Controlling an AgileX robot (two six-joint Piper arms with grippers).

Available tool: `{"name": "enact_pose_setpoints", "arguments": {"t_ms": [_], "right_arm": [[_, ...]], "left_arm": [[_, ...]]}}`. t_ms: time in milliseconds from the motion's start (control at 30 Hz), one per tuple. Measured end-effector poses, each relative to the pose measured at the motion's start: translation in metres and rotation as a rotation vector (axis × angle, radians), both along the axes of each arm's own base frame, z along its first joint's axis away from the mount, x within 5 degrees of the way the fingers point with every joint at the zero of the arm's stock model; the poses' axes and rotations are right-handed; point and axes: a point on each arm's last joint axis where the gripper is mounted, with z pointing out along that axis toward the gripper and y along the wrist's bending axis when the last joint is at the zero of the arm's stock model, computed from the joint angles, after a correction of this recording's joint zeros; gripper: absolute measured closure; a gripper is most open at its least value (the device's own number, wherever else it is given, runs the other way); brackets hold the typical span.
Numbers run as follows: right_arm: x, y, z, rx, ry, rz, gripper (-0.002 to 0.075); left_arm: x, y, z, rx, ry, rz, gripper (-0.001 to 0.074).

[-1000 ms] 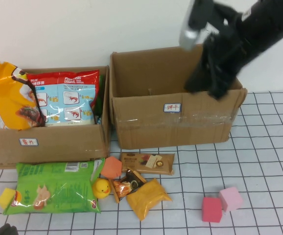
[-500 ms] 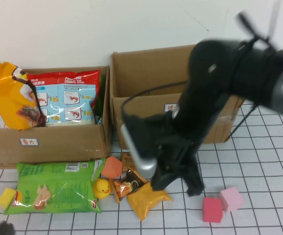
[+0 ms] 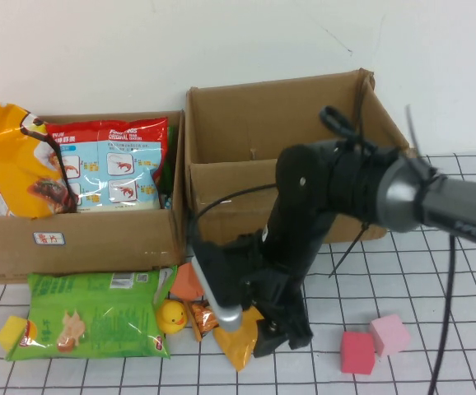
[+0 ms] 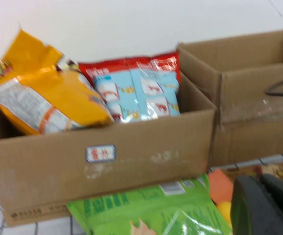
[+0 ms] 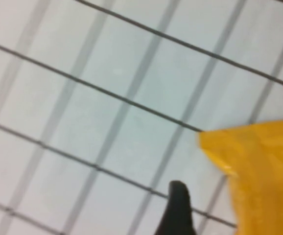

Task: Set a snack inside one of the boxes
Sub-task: Pick up the biscuit, then place the biscuit in the biscuit box

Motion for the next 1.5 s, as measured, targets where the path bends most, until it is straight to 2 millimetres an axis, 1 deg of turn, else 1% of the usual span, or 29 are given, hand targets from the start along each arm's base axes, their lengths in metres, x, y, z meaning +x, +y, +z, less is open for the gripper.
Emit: {"name": "enact_pose_setpoints", "arguments": {"t_ms": [100, 300, 400, 500, 567, 633, 667, 700, 733, 800, 833, 900, 1000, 1067, 1133, 1167, 1233, 1300, 1367, 1467, 1500], "right_arm": [[0.009, 0.003, -0.014, -0.003, -0.061, -0.008, 0.0171], [0.021, 0.003, -0.047, -0.059, -0.115, -0.042, 0.0165], [0.023, 0.002, -0.059, -0.089, -0.110, -0.050, 0.0165], [0.023, 0.002, -0.066, -0.101, -0.099, -0.064, 0.0171], [0.024, 0.002, -0.066, -0.100, -0.094, -0.088, 0.0206], [0.025, 0.003, -0.064, -0.100, -0.089, -0.124, 0.0285], [0.026, 0.003, -0.062, -0.102, -0.087, -0.138, 0.0344], [0.027, 0.004, -0.058, -0.104, -0.081, -0.160, 0.0386], [0.028, 0.005, -0.054, -0.104, -0.074, -0.173, 0.0382], [0.029, 0.006, -0.037, -0.108, -0.065, -0.194, 0.0382], [0.028, 0.005, -0.014, -0.123, -0.046, -0.198, 0.0382], [0.026, 0.003, 0.015, -0.133, -0.046, -0.206, 0.0382], [0.026, 0.000, 0.069, -0.079, -0.109, -0.249, 0.0382], [0.026, -0.009, 0.105, -0.020, -0.158, -0.302, 0.0382], [0.028, -0.021, 0.133, 0.035, -0.198, -0.362, 0.0382], [0.031, -0.028, 0.144, 0.059, -0.211, -0.409, 0.0382], [0.042, -0.043, 0.157, 0.114, -0.230, -0.528, 0.0382], [0.059, -0.057, 0.163, 0.185, -0.259, -0.658, 0.0382], [0.082, -0.073, 0.159, 0.249, -0.282, -0.795, 0.0382], [0.110, -0.091, 0.145, 0.315, -0.306, -0.915, 0.0382], [0.116, -0.094, 0.141, 0.335, -0.298, -0.938, 0.0382]], "left_arm": [[-0.001, -0.002, -0.003, -0.002, 0.027, -0.023, 0.0736], [-0.001, -0.004, -0.003, -0.053, 0.030, -0.035, 0.0736], [-0.001, -0.004, -0.003, -0.060, 0.029, -0.037, 0.0736], [-0.001, -0.004, -0.003, -0.064, 0.030, -0.038, 0.0736], [-0.001, -0.004, -0.003, -0.064, 0.030, -0.038, 0.0736], [-0.001, -0.004, -0.002, -0.068, 0.029, -0.038, 0.0736], [-0.001, -0.004, -0.002, -0.068, 0.029, -0.038, 0.0736], [-0.001, -0.004, -0.002, -0.068, 0.029, -0.038, 0.0736], [-0.001, -0.004, -0.002, -0.070, 0.029, -0.039, 0.0736], [-0.001, -0.004, -0.002, -0.072, 0.029, -0.039, 0.0736], [-0.001, -0.004, -0.002, -0.072, 0.029, -0.039, 0.0736], [-0.001, -0.004, -0.002, -0.072, 0.029, -0.039, 0.0736], [-0.001, -0.004, -0.002, -0.072, 0.029, -0.039, 0.0736], [-0.001, -0.004, -0.002, -0.072, 0.029, -0.039, 0.0736], [-0.001, -0.004, -0.002, -0.074, 0.030, -0.039, 0.0736], [-0.001, -0.004, -0.002, -0.076, 0.031, -0.039, 0.0736], [-0.001, -0.004, -0.002, -0.076, 0.031, -0.039, 0.0736], [-0.001, -0.004, -0.002, -0.076, 0.031, -0.039, 0.0736], [-0.001, -0.004, -0.002, -0.076, 0.031, -0.039, 0.0736], [-0.001, -0.004, -0.002, -0.076, 0.031, -0.039, 0.0736], [-0.001, -0.004, -0.002, -0.078, 0.031, -0.039, 0.0736]]}}
